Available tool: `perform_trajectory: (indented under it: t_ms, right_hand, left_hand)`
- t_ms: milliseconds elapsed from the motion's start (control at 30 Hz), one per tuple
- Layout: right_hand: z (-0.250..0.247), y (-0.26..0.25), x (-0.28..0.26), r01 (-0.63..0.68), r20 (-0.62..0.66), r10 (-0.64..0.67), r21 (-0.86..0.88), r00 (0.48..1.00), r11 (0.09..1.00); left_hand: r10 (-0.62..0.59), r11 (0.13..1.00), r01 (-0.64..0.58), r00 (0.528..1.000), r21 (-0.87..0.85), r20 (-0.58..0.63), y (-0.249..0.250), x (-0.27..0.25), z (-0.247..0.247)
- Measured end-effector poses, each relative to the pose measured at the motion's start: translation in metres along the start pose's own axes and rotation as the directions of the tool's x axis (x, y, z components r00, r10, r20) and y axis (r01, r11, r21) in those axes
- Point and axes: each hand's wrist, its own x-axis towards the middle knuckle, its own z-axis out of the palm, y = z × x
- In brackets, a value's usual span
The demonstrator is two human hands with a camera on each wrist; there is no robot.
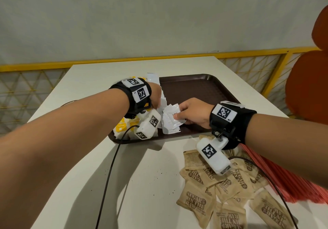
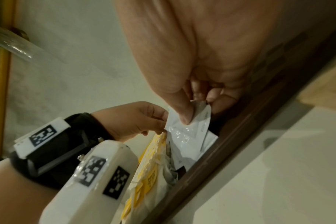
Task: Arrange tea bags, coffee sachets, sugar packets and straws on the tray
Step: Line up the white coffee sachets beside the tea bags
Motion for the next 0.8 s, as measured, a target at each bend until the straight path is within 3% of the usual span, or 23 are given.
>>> perform_trajectory:
  t_ms: [133, 233, 400, 533, 800]
  right_hand:
    - [-0.001, -0.002, 0.004, 0.008, -0.01, -0.008, 0.002, 1.0, 1.0]
    - [-0.001, -0.004, 0.005, 0.006, -0.006, -0.006, 0.009, 1.0, 1.0]
    - [0.0, -0.003, 0.004, 0.008, -0.012, -0.008, 0.017, 1.0, 1.0]
    - [0.001, -0.001, 0.004, 0.02, -0.035, -0.019, 0.04, 0.999, 0.999]
    - [0.003, 0.005, 0.001, 0.041, -0.093, -0.038, 0.039, 0.995, 0.998]
  left_hand:
    - [0.021, 1.0, -0.022, 0.996, -0.007, -0.089, -0.002, -0.001, -0.005]
    - [0.034, 0.994, -0.049, 0.989, -0.103, -0.143, -0.005, -0.008, -0.01]
    - [0.03, 0.991, -0.037, 0.998, -0.127, -0.05, -0.007, -0.015, -0.006]
    - [0.036, 0.99, -0.042, 0.999, -0.136, -0.04, -0.004, -0.015, -0.001]
    - [-0.001, 0.984, -0.027, 0.988, -0.179, -0.154, -0.011, -0.023, -0.004]
